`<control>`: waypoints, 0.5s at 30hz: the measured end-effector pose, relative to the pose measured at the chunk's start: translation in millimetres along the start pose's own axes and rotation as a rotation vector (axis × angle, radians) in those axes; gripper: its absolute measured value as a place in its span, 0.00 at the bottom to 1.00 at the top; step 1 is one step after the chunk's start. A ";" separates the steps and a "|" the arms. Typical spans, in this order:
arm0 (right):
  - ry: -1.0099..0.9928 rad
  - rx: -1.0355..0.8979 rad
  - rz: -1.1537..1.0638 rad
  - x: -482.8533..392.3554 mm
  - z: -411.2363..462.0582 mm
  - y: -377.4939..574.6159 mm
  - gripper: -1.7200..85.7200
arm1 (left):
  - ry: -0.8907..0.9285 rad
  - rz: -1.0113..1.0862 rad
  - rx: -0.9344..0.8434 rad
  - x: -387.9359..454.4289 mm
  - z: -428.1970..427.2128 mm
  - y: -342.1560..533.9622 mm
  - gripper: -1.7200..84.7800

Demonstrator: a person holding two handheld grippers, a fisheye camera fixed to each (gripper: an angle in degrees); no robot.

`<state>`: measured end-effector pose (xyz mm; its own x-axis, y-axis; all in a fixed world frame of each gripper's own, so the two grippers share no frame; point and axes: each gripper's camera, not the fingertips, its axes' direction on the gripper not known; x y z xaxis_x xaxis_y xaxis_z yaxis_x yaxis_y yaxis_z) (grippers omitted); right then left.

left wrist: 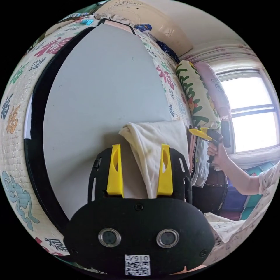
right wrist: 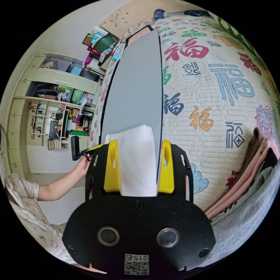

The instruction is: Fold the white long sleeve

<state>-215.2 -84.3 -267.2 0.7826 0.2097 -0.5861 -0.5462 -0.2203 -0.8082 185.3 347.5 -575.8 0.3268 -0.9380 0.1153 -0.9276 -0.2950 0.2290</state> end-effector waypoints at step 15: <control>-0.038 -0.089 0.092 31.8 73.7 -40.4 0.14 | 0.164 -0.018 0.037 -38.4 70.1 27.0 0.16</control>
<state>-190.2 1.5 -257.4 0.7175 0.2202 -0.6609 -0.5854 -0.3237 -0.7433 135.1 362.8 -641.8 0.3659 -0.8911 0.2684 -0.9263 -0.3209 0.1975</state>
